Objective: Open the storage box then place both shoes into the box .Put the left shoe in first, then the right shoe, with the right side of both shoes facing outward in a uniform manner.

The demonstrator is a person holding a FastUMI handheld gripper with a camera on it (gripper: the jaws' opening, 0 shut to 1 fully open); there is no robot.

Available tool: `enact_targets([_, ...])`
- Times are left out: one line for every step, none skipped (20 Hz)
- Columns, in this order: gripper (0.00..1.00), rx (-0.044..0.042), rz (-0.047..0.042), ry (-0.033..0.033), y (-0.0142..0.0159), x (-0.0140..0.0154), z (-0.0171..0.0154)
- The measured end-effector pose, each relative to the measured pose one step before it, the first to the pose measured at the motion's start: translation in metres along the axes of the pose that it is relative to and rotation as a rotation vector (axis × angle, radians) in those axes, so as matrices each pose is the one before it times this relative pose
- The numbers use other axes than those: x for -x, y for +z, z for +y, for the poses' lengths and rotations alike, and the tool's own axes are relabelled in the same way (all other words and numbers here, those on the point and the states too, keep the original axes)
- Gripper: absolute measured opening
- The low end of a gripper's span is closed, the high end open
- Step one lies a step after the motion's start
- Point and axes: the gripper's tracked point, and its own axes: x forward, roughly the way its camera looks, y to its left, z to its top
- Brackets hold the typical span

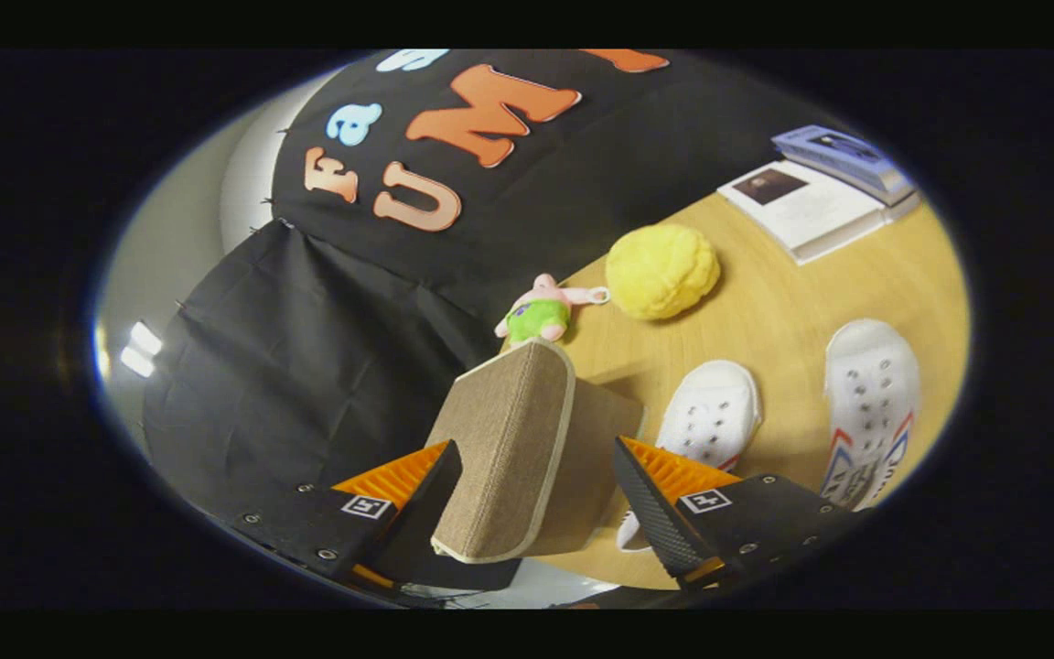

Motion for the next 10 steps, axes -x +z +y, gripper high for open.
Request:
enact_targets([0.98,-0.02577,0.02411,0.02204,-0.00733,-0.00422,0.00123])
enact_targets([0.98,-0.02474,0.02219,0.02148,-0.00595,-0.00468,0.00109])
enact_targets([0.98,-0.02589,0.01951,0.02305,-0.00538,-0.00430,0.00240])
enact_targets([0.98,-0.02726,0.01490,0.02172,-0.00330,-0.00412,0.00181])
enact_targets([0.98,-0.02553,0.01135,0.01810,-0.00344,-0.00449,0.00191])
enact_targets([0.98,-0.01972,0.01096,0.01515,-0.00234,-0.00447,0.00166])
enact_targets([0.98,-0.01380,0.00924,0.00816,-0.00397,-0.00339,0.00026])
enact_targets([0.98,-0.00886,0.00938,0.00369,-0.00252,-0.00495,-0.00099])
enact_targets([0.98,-0.00372,0.00933,0.00501,-0.00332,-0.00207,0.00078])
enact_targets([0.98,-0.00489,0.01136,0.01092,-0.00314,-0.00326,0.00200])
